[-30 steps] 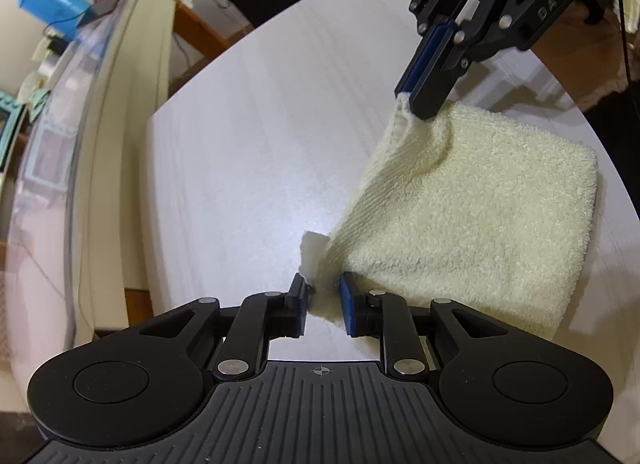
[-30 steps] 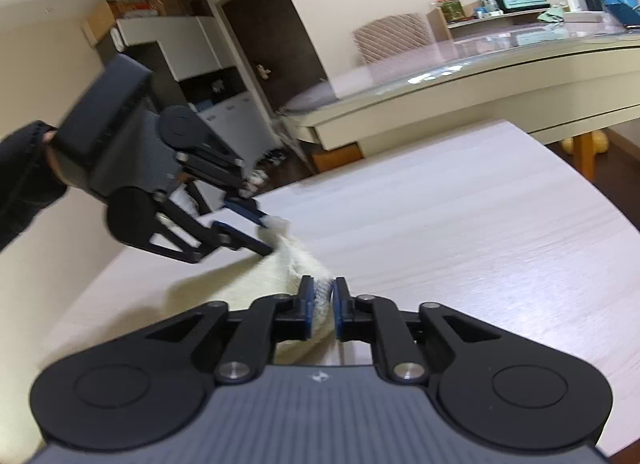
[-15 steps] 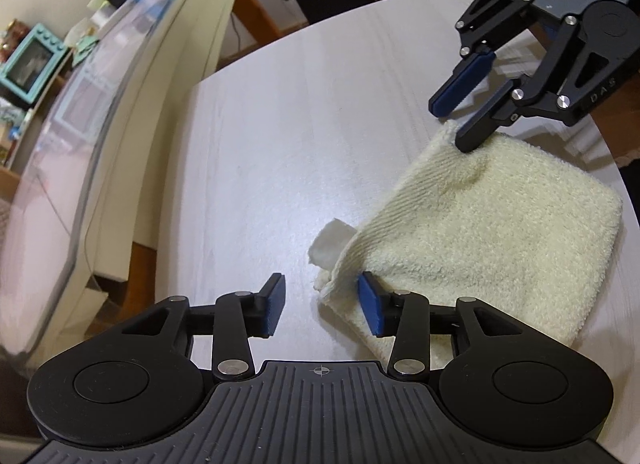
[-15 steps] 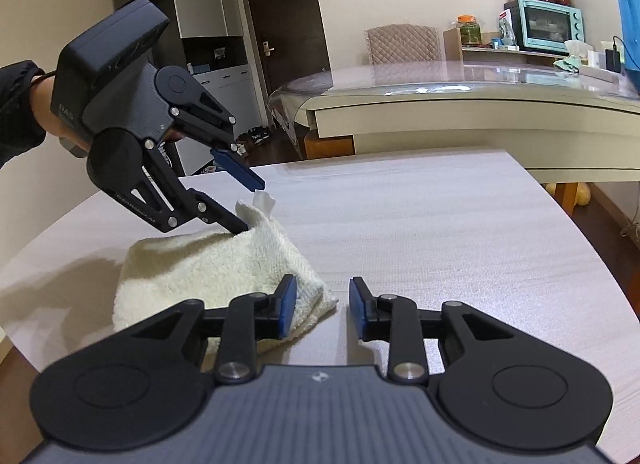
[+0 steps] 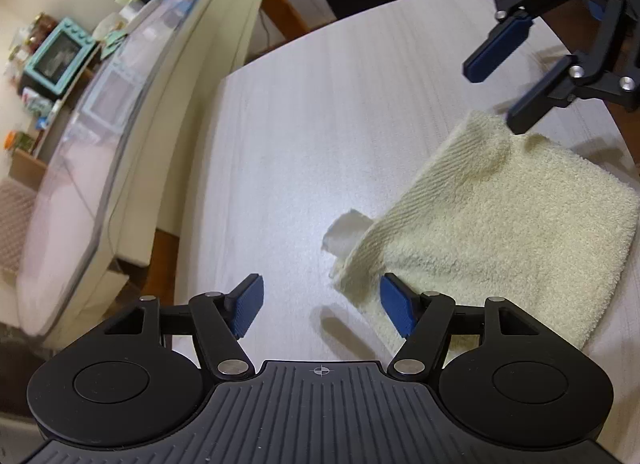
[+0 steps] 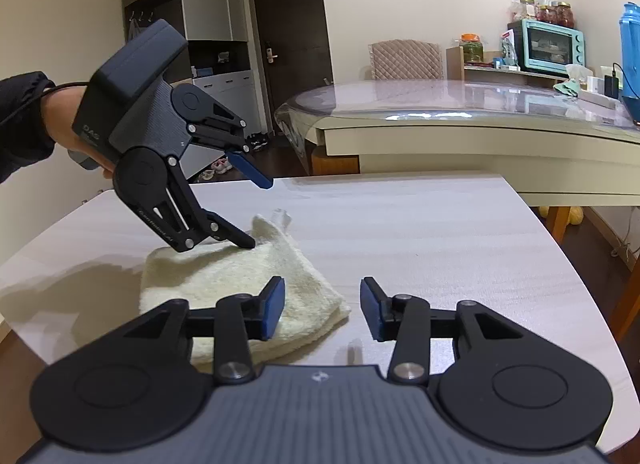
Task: Fold towel
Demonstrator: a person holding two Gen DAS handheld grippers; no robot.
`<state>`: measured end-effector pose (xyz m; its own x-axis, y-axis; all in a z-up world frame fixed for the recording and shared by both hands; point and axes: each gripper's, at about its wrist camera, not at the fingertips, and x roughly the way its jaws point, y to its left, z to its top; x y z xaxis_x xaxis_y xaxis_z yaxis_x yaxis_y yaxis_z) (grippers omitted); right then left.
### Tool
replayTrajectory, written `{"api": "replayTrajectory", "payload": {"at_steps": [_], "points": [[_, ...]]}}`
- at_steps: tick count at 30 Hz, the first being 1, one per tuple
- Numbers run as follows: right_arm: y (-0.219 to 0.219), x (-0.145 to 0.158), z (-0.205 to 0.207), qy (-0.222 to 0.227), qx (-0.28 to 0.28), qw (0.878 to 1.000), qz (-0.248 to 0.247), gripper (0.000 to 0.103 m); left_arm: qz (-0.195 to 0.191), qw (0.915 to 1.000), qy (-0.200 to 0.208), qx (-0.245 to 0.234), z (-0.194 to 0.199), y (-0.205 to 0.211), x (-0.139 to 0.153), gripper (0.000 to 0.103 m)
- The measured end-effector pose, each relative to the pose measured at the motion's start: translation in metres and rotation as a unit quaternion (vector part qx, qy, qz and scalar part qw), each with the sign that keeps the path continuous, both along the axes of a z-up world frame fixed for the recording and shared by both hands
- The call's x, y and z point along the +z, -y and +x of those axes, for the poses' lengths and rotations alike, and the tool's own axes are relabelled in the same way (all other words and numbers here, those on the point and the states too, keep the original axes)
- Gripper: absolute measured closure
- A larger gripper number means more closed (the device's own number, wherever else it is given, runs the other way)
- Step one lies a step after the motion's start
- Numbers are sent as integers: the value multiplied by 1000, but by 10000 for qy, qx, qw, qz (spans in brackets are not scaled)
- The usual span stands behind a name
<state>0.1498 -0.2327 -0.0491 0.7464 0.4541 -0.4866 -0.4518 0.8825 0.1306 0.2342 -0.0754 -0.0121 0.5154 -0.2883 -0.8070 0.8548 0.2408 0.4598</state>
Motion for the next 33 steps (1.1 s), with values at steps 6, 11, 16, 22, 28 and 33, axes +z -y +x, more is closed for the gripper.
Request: {"api": "replayTrajectory", "payload": {"at_steps": [6, 11, 16, 22, 28, 33], "points": [[-6, 8, -19, 51, 650, 9974, -304, 56, -825, 9913, -10, 1028, -16, -42, 19, 15], [-18, 11, -34, 40, 1318, 9898, -531, 55, -1525, 9673, -320, 2000, -43, -84, 18, 10], [-31, 13, -47, 304, 1707, 9800, -975, 54, -2159, 9325, -819, 2778, -62, -115, 13, 11], [-66, 5, -71, 998, 2235, 9390, -2416, 54, -3220, 8627, -2028, 3330, -75, -132, 0, 13], [-87, -11, -80, 1263, 2481, 9071, -3156, 55, -3270, 8592, -2038, 3367, -76, -116, -5, 16], [-86, -6, -81, 1270, 2456, 9186, -2822, 56, -3059, 8749, -1728, 3334, -70, -104, -7, 16]]}}
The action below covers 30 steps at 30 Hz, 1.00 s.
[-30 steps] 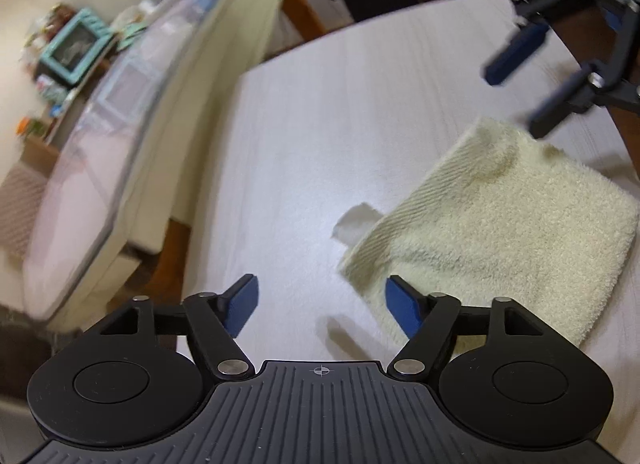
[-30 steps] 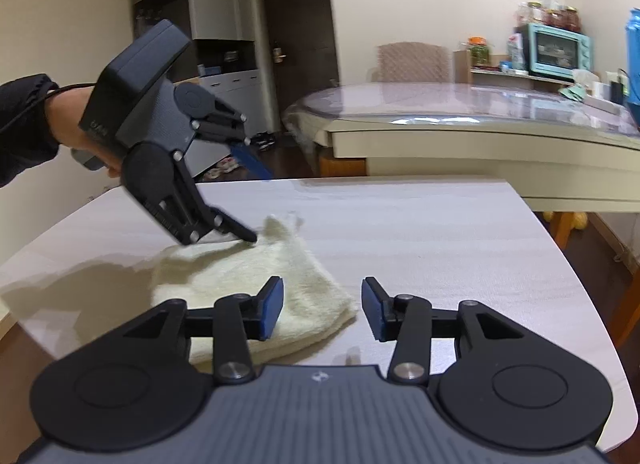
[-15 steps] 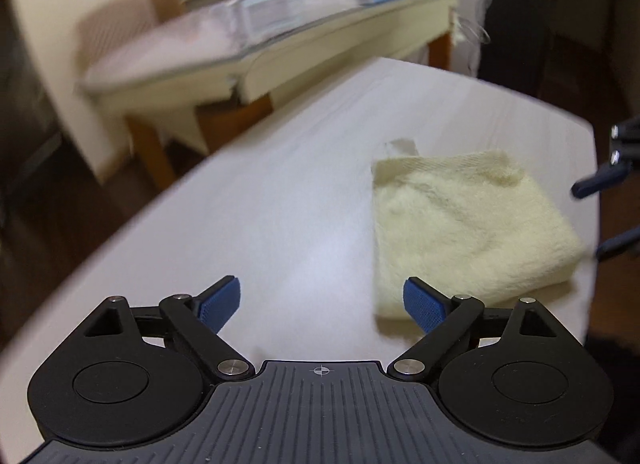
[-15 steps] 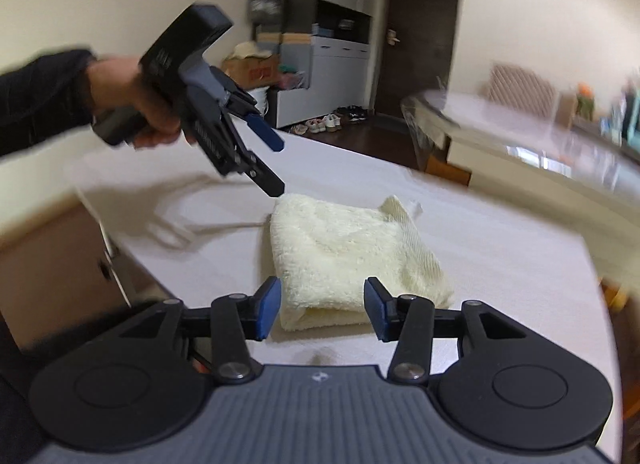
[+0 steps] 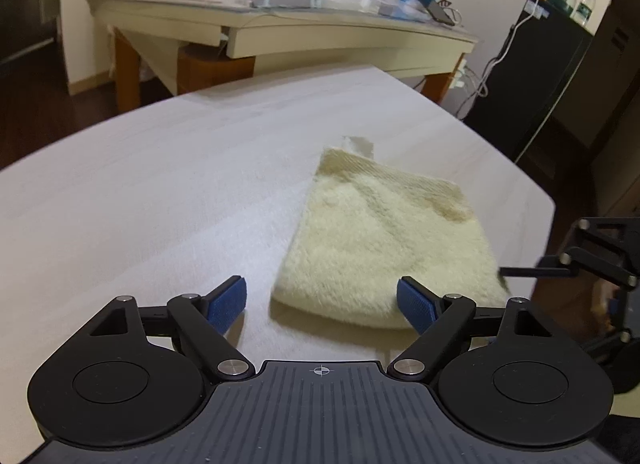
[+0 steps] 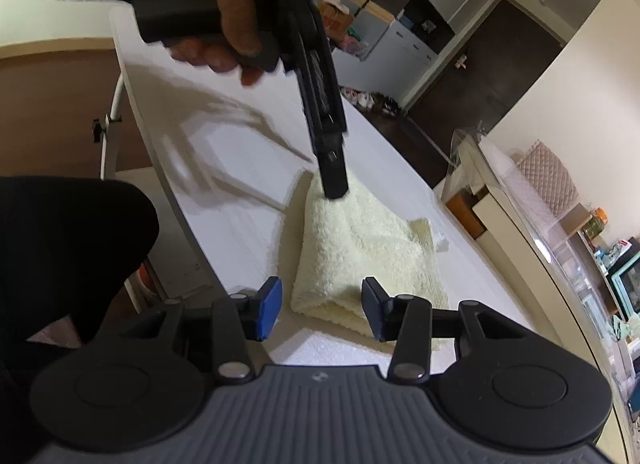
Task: Fold towel
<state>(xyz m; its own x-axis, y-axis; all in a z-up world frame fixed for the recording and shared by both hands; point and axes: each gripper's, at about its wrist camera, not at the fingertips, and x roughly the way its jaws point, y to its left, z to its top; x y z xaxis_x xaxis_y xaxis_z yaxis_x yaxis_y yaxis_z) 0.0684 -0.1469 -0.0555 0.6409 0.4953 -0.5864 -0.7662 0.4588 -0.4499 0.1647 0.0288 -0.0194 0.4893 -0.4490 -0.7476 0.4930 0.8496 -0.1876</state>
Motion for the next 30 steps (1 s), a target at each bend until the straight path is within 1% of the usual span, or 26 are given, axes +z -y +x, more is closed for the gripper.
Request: {"api": "replayTrajectory", "payload": {"at_steps": [1, 2, 3, 5, 6, 9, 12, 15, 19, 21, 22, 24, 27, 30], "points": [[5, 6, 3, -164, -80, 9993, 321, 57, 79, 9999, 60, -14, 1, 2, 0, 16], [13, 12, 8, -425, -210, 9958, 784, 58, 161, 9998, 116, -28, 2, 5, 0, 16], [18, 16, 13, -593, -299, 9921, 1062, 62, 258, 9995, 150, -45, 3, 6, 0, 16], [21, 16, 19, -795, -379, 9880, 1266, 72, 457, 9987, 220, -78, 5, 10, -2, 16], [22, 15, 21, -886, -409, 9861, 1341, 78, 566, 9980, 261, -92, 5, 12, -3, 16], [22, 9, 26, -1001, -499, 9838, 1402, 84, 721, 9968, 323, -117, 6, 14, -6, 15], [23, 0, 33, -1380, -702, 9779, 1405, 84, 839, 9957, 380, -138, 6, 16, -9, 12], [31, -1, 28, -1570, -728, 9733, 1511, 83, 871, 9952, 409, -159, 7, 16, -11, 10], [39, 3, 19, -1617, -776, 9710, 1584, 82, 884, 9950, 428, -208, 8, 16, -11, 9], [45, 10, 15, -1515, -818, 9704, 1695, 81, 926, 9943, 478, -247, 9, 16, -11, 9], [48, 12, 15, -1417, -848, 9722, 1661, 76, 947, 9938, 509, -280, 9, 16, -11, 9], [52, 15, 15, -1227, -895, 9757, 1582, 72, 989, 9929, 560, -348, 10, 16, -11, 9], [53, 13, 14, -981, -902, 9825, 1299, 72, 1060, 9915, 618, -430, 13, 16, -11, 8], [44, 6, 12, -847, -838, 9872, 1063, 73, 1180, 9895, 699, -457, 19, 14, -11, 8]]}}
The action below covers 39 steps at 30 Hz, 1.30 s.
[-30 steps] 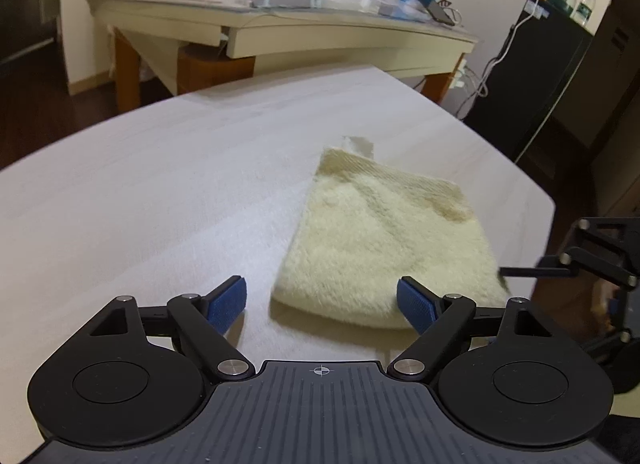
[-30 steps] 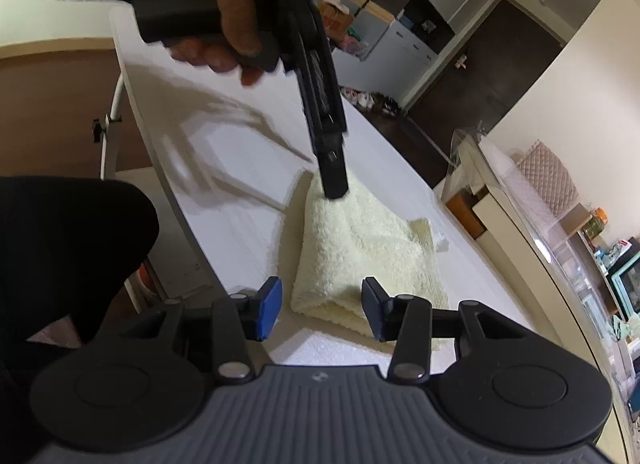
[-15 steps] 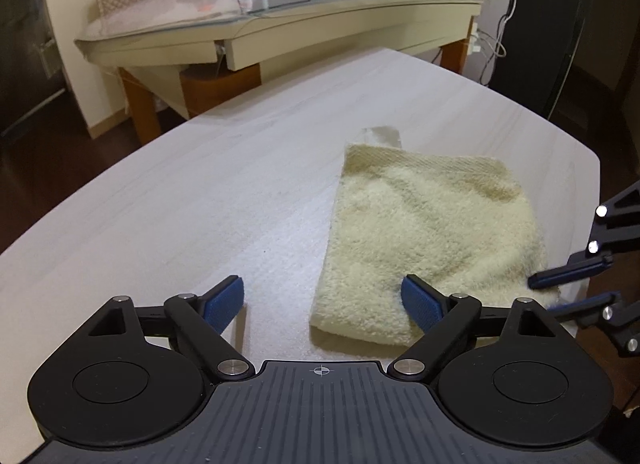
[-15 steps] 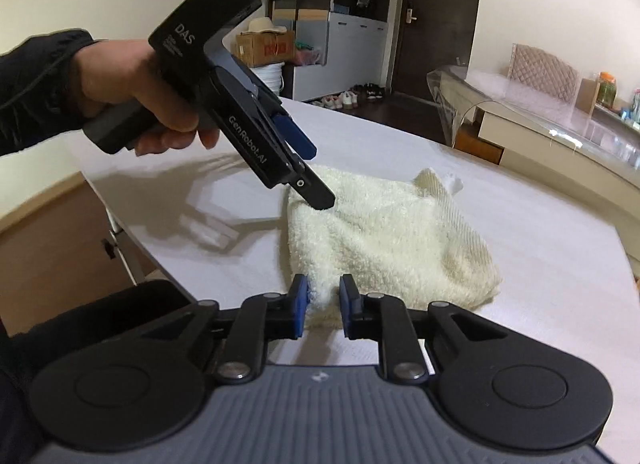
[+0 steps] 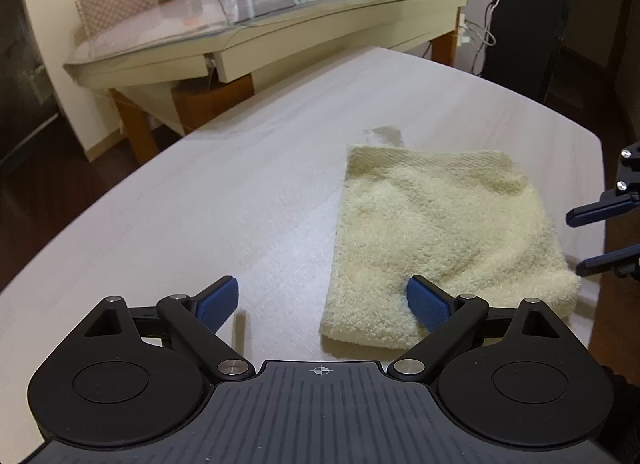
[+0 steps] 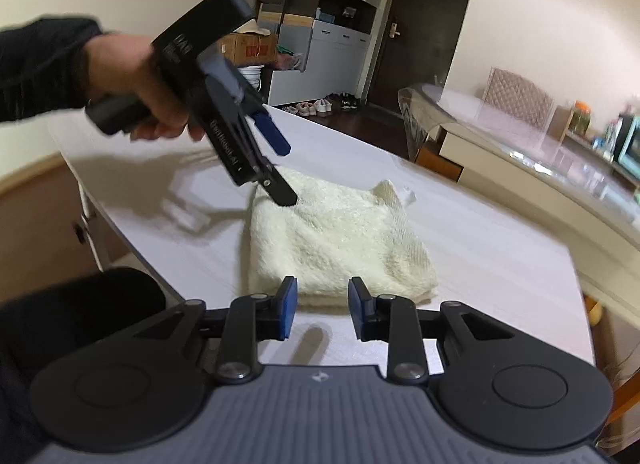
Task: Fold towel
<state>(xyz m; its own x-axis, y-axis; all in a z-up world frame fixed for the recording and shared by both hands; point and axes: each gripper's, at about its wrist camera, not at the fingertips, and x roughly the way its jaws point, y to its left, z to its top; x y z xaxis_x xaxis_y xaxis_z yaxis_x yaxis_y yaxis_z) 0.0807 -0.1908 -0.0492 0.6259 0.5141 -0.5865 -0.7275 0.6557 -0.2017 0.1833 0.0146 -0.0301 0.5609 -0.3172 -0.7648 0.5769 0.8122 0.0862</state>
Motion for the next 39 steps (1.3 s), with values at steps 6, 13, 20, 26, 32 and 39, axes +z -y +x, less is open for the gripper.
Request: {"api": "replayTrajectory", "payload": {"at_steps": [6, 13, 20, 26, 32, 39], "points": [[-33, -12, 0, -42, 149, 9998, 85, 73, 482, 9984, 231, -168, 15, -2, 4, 8], [-69, -10, -10, -172, 488, 9981, 323, 72, 890, 9951, 365, -208, 44, -11, 8, 8], [-30, 12, -7, 234, 65, 9996, 158, 66, 144, 9986, 457, 205, 19, -36, 35, 10], [11, 10, 28, -355, -312, 9972, 575, 68, -35, 9974, 715, 86, -32, -26, 36, 10], [17, 2, 64, -1121, -474, 9838, 1314, 74, 102, 9954, 948, -56, -55, -9, 24, 10], [28, 17, 70, -1029, -547, 9802, 1602, 97, 30, 9942, 1069, 53, -55, -8, 26, 10]]}}
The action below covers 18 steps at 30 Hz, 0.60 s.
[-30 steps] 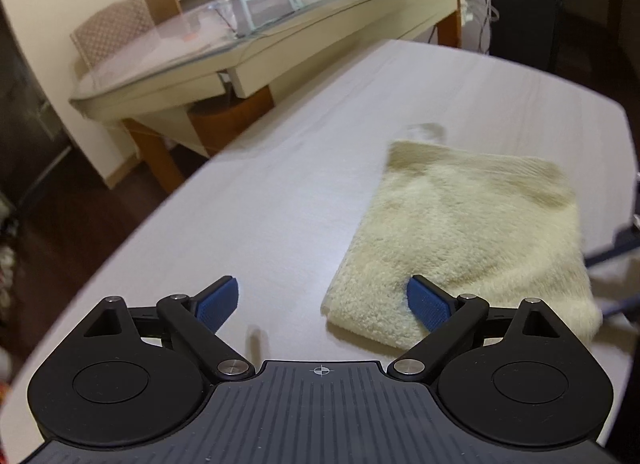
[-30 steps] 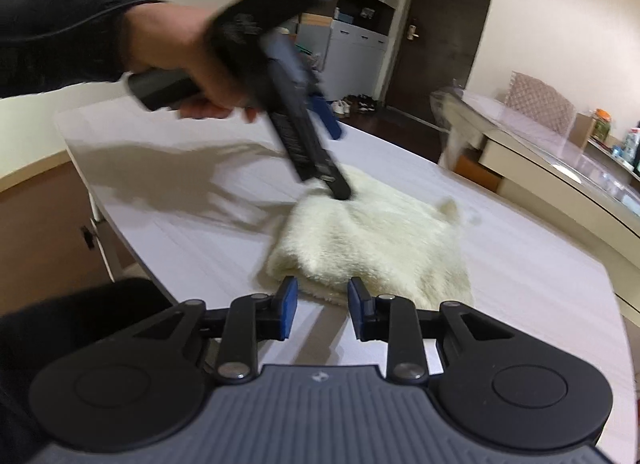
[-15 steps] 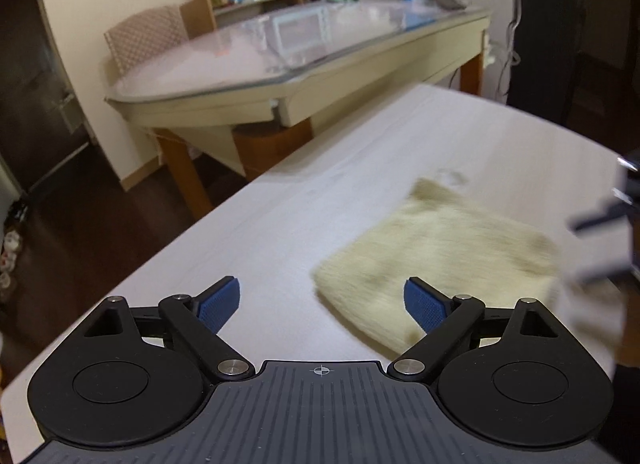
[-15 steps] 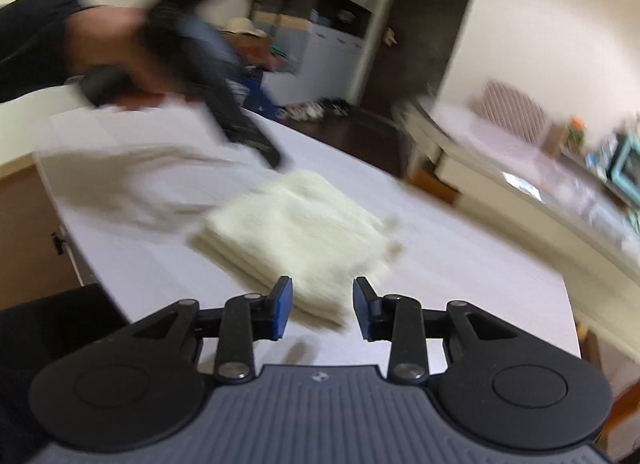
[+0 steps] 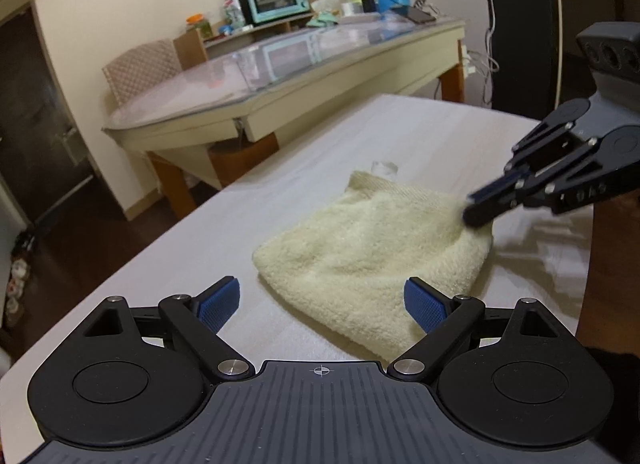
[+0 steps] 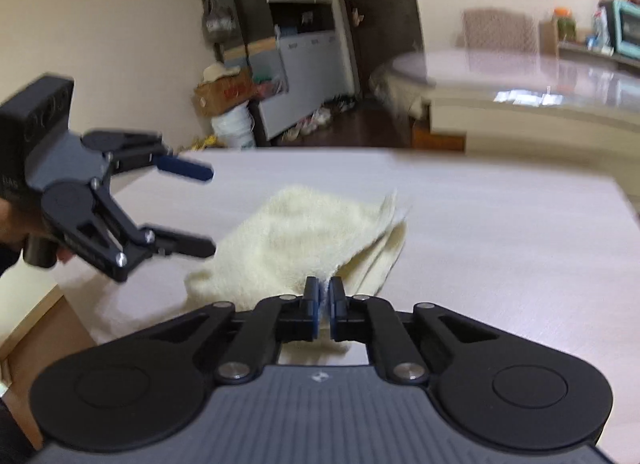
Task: Fold towel
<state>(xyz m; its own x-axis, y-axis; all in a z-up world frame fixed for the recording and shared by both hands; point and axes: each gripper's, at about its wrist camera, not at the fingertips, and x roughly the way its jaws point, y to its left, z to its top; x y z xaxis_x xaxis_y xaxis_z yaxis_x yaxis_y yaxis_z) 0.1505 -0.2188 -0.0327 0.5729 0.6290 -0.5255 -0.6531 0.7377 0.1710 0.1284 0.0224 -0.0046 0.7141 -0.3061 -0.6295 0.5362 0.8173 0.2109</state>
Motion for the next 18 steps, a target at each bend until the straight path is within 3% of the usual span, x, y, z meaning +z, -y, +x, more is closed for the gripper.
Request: {"api": "replayTrajectory", "payload": {"at_steps": [6, 9, 13, 18], "points": [[-3, -17, -3, -9, 22, 9985, -539, 94, 208, 9997, -124, -39, 4, 9, -15, 10], [1, -9, -4, 125, -121, 9990, -422, 82, 426, 9990, -116, -78, 2, 14, -23, 10], [-3, 4, 3, 509, -202, 9974, -474, 81, 479, 9988, -91, -47, 2, 15, -26, 9], [-46, 4, 10, 985, 612, 9895, -861, 82, 308, 9991, -230, 149, 6, 13, -30, 9]]}}
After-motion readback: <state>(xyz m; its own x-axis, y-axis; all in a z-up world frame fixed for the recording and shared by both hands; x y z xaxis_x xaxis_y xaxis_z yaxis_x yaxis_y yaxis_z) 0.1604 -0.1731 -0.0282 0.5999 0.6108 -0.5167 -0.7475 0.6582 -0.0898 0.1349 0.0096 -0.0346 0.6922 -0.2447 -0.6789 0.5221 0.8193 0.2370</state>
